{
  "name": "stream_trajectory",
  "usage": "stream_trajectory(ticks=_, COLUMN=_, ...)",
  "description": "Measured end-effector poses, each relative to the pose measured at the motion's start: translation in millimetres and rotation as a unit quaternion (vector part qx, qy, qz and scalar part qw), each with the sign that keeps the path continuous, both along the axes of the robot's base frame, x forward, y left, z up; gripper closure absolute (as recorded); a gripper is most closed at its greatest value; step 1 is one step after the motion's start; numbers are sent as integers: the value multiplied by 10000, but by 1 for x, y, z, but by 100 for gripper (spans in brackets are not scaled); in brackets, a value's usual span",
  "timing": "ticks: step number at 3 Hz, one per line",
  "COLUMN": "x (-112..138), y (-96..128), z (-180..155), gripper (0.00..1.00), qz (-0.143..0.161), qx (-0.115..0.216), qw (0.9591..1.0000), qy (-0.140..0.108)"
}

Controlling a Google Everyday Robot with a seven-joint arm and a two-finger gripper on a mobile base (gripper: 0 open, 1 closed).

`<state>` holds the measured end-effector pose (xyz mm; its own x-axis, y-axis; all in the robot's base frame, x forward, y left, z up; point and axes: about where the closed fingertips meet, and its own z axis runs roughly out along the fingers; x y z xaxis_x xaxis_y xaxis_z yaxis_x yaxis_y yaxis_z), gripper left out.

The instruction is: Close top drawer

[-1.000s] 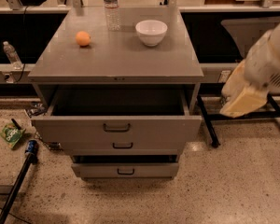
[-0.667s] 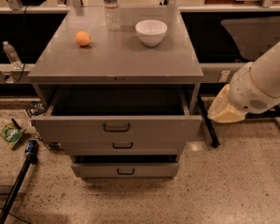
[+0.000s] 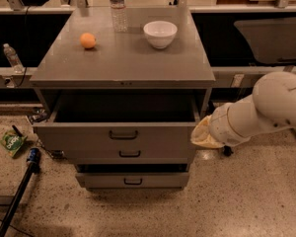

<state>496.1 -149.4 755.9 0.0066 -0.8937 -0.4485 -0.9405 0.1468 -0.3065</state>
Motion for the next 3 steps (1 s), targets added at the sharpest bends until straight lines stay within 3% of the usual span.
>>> stream_trajectory(ticks=1, x=19, y=4, z=4, gripper=100, qz=-103, qx=74, qw=9992, qy=-368)
stream_trajectory(ticks=3, x=22, y=9, z=-21, gripper=100, qz=-165, qx=235, qw=9990, qy=-338)
